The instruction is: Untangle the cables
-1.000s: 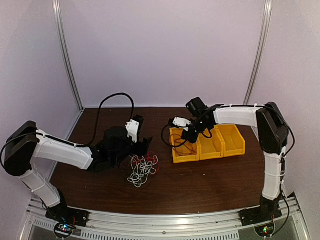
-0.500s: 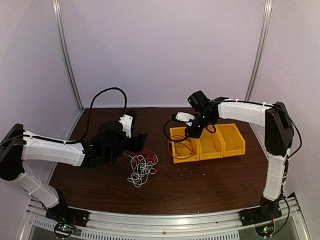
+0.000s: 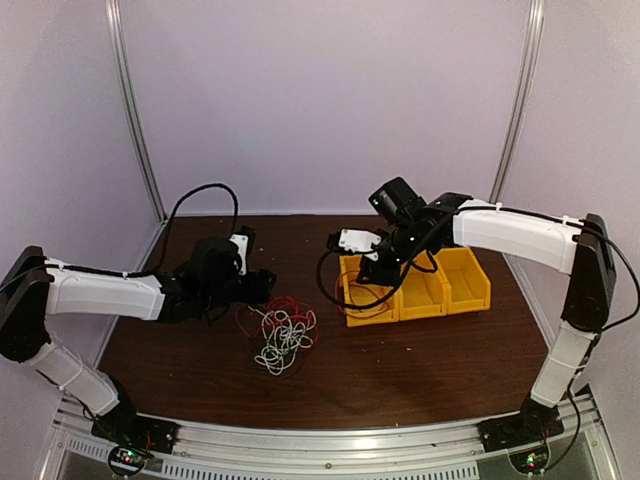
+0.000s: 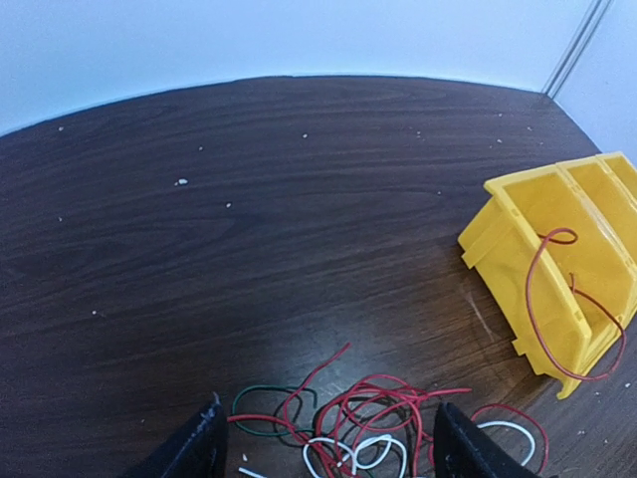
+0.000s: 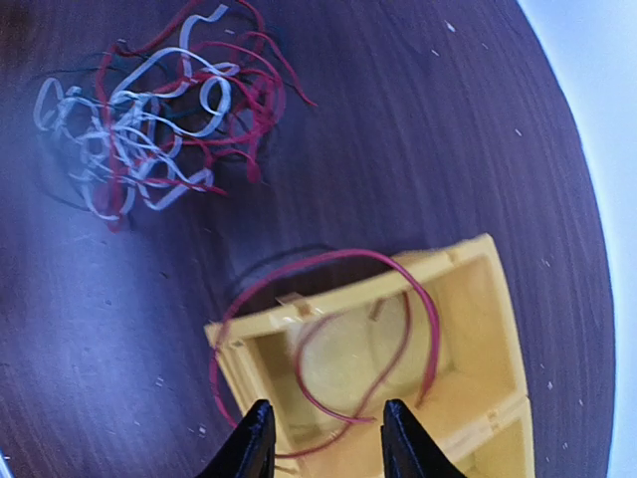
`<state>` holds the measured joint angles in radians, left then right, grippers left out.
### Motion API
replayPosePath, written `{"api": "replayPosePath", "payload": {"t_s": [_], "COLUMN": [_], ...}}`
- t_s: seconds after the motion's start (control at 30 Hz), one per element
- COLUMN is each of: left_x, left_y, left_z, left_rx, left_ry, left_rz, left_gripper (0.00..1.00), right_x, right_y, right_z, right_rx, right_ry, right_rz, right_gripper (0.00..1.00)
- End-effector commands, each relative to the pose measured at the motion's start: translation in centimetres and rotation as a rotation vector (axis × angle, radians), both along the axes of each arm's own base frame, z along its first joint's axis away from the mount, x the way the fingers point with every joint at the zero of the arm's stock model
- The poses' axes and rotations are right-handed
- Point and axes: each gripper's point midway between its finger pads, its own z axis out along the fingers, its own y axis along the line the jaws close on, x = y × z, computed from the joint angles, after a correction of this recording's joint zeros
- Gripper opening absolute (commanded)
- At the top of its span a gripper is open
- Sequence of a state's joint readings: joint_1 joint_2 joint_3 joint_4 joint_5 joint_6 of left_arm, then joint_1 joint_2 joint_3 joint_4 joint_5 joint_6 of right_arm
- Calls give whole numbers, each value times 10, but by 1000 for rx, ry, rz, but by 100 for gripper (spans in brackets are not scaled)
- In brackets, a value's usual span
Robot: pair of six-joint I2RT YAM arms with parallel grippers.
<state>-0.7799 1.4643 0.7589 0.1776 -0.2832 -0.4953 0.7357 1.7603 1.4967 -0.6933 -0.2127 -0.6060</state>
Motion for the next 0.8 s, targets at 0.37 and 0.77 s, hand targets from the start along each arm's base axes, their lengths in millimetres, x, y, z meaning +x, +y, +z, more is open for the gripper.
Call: {"api": "replayPosePath", "payload": {"t_s": [0.37, 0.77], "left_x": [-16, -22], "left_y": [25, 36], "left_z": [-22, -12], "left_rx": [-98, -111], "left_ry": [120, 84], "left_rz": [37, 53], "left_gripper": [72, 72], "right_x": [-75, -70], "right_y": [120, 144], "right_z": [-27, -34], "right_rx": [146, 158], "right_ry": [226, 255], "right_rz": [368, 367], "right_gripper": [43, 18]}}
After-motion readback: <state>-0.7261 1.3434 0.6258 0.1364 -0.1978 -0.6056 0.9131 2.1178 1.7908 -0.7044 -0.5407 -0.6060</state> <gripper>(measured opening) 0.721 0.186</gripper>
